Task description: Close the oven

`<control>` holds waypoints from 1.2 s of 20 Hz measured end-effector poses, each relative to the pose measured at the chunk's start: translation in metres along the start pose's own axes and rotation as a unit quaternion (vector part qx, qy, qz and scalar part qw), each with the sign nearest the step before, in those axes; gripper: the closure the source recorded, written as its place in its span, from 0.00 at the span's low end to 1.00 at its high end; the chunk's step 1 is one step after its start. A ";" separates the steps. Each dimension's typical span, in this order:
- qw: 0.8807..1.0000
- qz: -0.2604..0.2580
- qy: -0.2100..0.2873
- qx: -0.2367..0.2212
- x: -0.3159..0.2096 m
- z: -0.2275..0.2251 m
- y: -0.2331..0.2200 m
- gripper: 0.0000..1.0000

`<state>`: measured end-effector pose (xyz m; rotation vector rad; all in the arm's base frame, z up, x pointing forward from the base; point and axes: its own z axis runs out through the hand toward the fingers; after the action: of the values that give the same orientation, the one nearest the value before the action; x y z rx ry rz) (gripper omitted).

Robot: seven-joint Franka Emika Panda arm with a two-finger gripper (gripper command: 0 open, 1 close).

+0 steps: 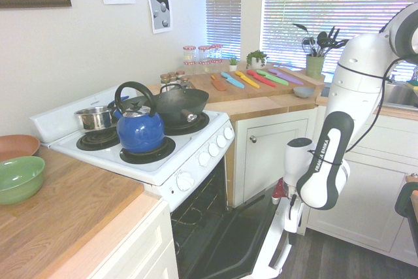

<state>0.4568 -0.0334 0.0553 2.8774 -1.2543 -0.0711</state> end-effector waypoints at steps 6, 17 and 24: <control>0.999 -0.006 0.035 0.027 0.018 -0.006 -0.021 0.00; 0.993 -0.024 0.081 0.081 0.035 -0.058 -0.116 0.00; 0.988 -0.024 0.095 0.123 0.054 -0.122 -0.186 0.00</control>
<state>0.6345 0.0518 0.1717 3.0252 -1.2364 0.3750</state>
